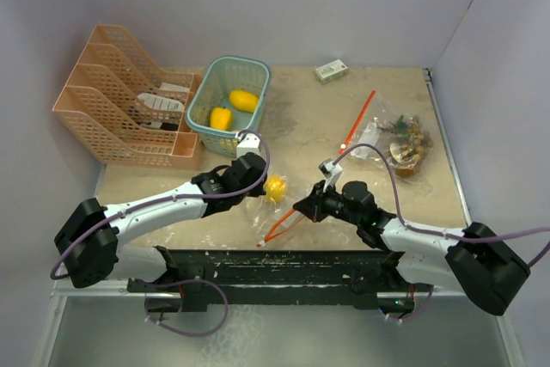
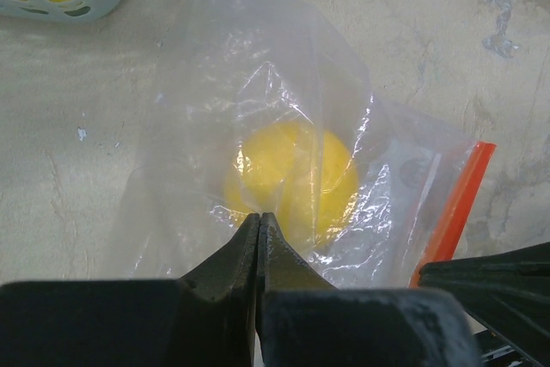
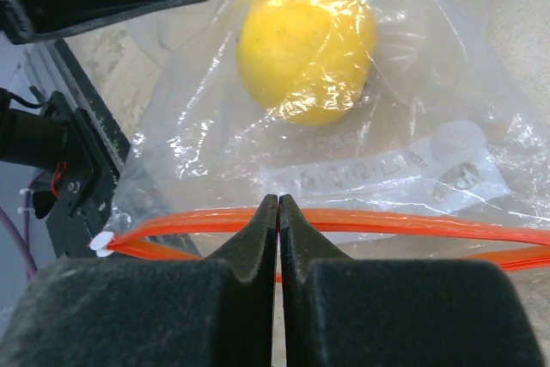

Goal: Open the zip-top bag and remove the fake food
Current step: Pick up the fake fruit from the zipper food storage bag.

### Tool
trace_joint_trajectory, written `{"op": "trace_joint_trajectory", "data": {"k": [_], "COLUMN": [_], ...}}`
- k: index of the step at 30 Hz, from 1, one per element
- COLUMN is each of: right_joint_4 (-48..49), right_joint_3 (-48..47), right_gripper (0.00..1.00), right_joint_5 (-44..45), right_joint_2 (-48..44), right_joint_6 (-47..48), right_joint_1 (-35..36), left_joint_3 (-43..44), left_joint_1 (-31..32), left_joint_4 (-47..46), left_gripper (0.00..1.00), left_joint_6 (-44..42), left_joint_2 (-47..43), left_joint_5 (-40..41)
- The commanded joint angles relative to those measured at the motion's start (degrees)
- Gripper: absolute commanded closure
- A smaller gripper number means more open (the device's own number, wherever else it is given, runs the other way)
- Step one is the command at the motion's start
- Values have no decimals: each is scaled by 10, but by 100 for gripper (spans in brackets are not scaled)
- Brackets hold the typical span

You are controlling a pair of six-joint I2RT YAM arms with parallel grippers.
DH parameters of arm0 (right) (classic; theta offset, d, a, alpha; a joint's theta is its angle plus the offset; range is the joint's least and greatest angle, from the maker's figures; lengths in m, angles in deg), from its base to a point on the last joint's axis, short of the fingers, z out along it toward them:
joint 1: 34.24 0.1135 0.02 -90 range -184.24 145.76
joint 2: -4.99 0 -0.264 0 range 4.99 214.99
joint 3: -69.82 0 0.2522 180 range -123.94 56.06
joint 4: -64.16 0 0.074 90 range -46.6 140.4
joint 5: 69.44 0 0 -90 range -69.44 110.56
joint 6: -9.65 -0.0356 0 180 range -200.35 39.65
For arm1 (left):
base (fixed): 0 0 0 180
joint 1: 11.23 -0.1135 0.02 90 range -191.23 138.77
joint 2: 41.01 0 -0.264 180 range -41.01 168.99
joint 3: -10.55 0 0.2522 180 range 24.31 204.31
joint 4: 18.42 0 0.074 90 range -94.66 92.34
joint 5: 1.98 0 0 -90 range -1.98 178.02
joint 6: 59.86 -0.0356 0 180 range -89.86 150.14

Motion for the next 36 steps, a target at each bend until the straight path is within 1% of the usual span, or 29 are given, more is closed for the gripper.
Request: {"op": "trace_joint_trajectory", "data": {"k": [1, 4, 8, 12, 14, 17, 20, 24, 28, 30, 36], "right_joint_4": [56, 61, 66, 85, 105, 109, 97, 53, 32, 30, 16], "right_joint_3": [-19, -34, -29, -1, 15, 27, 23, -4, -19, -16, 15], "right_gripper": [97, 97, 96, 96, 96, 96, 96, 96, 96, 96, 96], "right_joint_5": [15, 1, -8, 3, 15, 37, 47, 59, 54, 54, 96], "right_joint_2": [38, 49, 42, 44, 47, 49, 43, 27, 12, -1, -34], "right_joint_6": [11, 10, 7, -6, -19, -27, -24, -7, -4, -8, -29], "right_joint_1": [1, 1, 4, 18, 34, 56, 63, 62, 63, 72, 110], "left_joint_3": [17, 16, 12, 9, 10, 11, 10, 8, 6, 5, -1], "left_joint_1": [-3, -3, -4, -7, -8, -9, -9, -9, -9, -10, -11], "left_joint_4": [-17, -11, -5, -8, -10, -17, -25, -23, -18, -11, -11], "left_gripper": [100, 100, 100, 100, 100, 100, 100, 100, 100, 100, 100], "left_joint_6": [-3, -3, -1, -3, -5, -5, -4, -1, -2, -1, 0], "left_joint_2": [-5, -6, -15, -22, -20, -17, -14, -15, -26, -32, -36], "left_joint_5": [-5, -1, 3, 2, 0, -7, -16, -16, -10, -6, -6]}}
